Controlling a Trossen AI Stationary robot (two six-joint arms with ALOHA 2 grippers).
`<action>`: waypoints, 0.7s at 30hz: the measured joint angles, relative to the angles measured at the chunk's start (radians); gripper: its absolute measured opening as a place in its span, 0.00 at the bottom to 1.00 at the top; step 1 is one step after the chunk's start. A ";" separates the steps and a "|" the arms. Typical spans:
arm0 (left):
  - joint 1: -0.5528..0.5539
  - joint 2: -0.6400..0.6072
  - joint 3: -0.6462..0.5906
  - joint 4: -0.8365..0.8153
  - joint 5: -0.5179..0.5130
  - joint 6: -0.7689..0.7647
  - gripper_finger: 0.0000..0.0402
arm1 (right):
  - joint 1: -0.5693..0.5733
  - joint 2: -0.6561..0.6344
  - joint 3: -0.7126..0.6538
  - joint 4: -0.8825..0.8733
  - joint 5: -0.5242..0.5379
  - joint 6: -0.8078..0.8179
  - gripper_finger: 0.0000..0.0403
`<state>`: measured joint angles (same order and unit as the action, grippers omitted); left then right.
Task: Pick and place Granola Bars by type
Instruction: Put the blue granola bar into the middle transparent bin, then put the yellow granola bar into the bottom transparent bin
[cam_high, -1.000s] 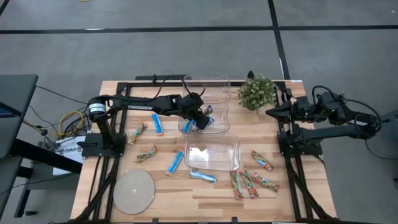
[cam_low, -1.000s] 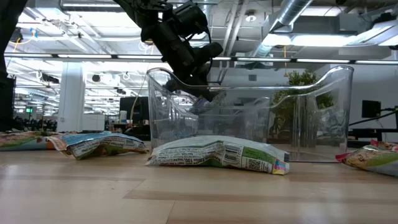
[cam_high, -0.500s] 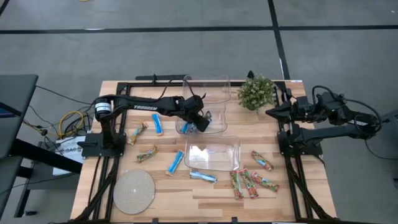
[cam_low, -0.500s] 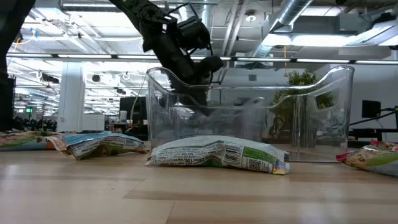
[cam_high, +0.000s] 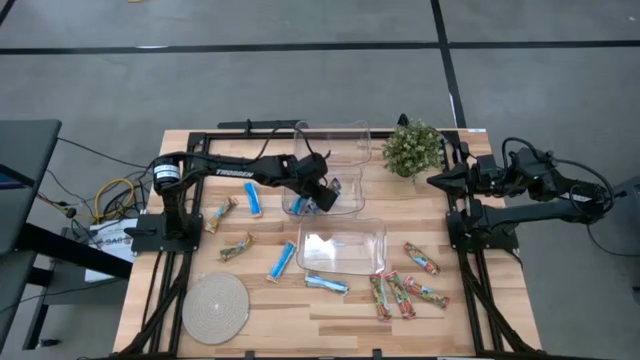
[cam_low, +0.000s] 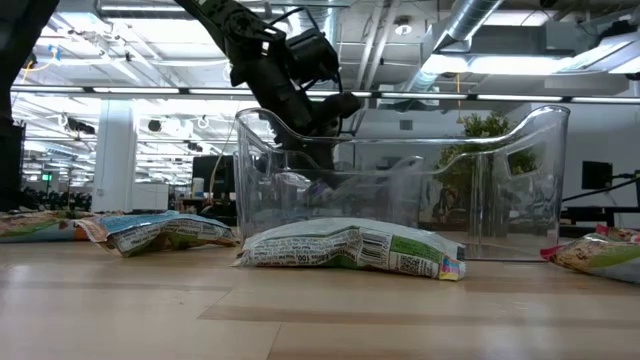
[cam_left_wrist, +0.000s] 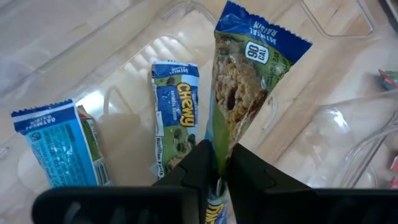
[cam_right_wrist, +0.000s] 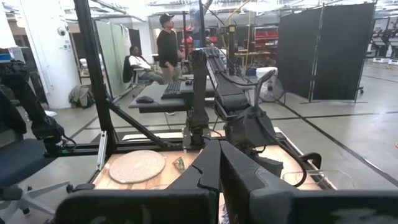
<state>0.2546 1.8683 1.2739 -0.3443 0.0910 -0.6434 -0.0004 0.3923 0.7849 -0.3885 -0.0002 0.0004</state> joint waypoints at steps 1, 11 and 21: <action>0.000 0.000 0.000 0.000 0.000 0.000 0.12 | 0.000 0.000 0.000 0.000 0.000 0.000 0.00; 0.000 0.000 0.000 0.024 0.006 0.000 0.24 | 0.000 0.000 0.000 0.000 0.000 0.000 0.00; 0.000 -0.001 0.000 0.111 0.079 0.000 0.26 | 0.000 0.000 0.000 0.000 0.000 0.000 0.00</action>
<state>0.2543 1.8675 1.2739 -0.2336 0.1702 -0.6436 -0.0005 0.3923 0.7849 -0.3882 -0.0002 0.0005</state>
